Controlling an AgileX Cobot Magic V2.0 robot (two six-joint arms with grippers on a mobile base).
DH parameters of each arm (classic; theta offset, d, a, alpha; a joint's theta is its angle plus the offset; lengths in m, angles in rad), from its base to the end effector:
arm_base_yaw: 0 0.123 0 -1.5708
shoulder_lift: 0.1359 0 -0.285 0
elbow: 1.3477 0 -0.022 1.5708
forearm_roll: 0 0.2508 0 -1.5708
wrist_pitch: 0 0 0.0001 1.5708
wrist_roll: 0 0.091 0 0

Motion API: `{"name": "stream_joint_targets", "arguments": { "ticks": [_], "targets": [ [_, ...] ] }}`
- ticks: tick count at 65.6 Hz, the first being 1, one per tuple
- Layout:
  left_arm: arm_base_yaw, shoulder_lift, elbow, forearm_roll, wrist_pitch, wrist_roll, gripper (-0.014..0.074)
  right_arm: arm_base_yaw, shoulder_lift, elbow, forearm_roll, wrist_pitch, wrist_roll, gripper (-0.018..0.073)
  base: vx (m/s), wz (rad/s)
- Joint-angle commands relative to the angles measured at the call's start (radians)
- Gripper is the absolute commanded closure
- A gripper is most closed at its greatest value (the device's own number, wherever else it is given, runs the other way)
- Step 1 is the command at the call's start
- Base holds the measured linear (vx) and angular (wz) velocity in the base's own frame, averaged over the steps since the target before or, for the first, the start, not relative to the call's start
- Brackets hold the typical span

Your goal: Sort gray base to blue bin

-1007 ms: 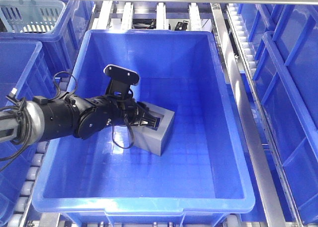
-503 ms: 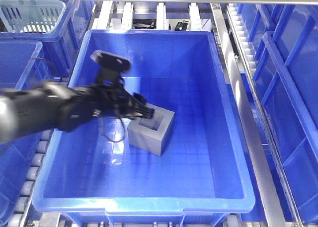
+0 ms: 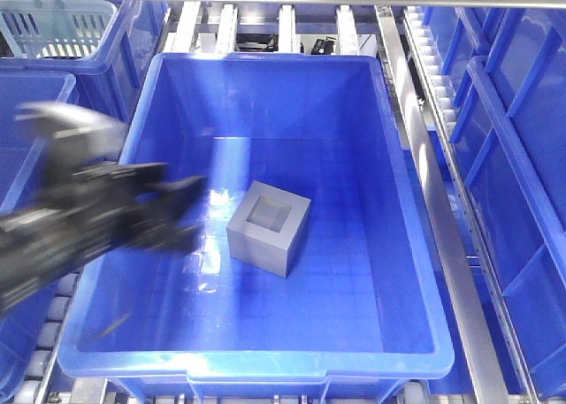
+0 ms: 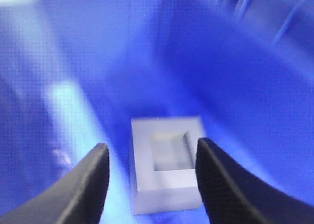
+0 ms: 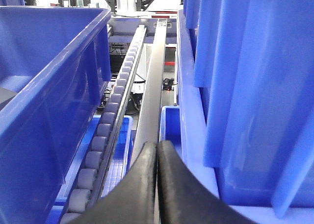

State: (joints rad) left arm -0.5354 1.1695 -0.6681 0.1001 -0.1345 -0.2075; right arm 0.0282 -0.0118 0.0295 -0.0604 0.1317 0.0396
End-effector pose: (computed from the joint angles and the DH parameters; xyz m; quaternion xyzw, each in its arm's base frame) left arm 0.2153 -0.1292 0.2920 0.1733 0.7800 -0.1953 0.5688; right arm 0.0567 0.0009 0.1919 -0.0149 0.7285 -0.0002 0.6849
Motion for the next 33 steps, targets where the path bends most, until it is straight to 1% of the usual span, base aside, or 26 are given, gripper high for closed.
{"name": "stream_joint_targets", "arguments": {
  "ticks": [1,13,24,33],
  "targets": [
    [-0.007,-0.122,0.019,-0.004,-0.043,-0.005,0.0208,-0.003,-0.011,0.015,-0.006,-0.074,-0.006,0.0568,0.0,0.0],
    [-0.007,-0.32,0.096,-0.004,0.076,-0.003,0.0208,-0.003,-0.011,0.015,-0.006,-0.074,-0.006,0.0568,0.0,0.0],
    [-0.007,-0.542,0.125,-0.007,0.263,-0.004,0.0208,-0.003,-0.011,0.015,-0.006,-0.074,-0.006,0.0568,0.0,0.0],
    [-0.007,-0.715,0.15,-0.006,0.35,-0.003,0.0208,-0.003,-0.011,0.015,-0.006,-0.074,-0.006,0.0568,0.0,0.0]
  ]
}}
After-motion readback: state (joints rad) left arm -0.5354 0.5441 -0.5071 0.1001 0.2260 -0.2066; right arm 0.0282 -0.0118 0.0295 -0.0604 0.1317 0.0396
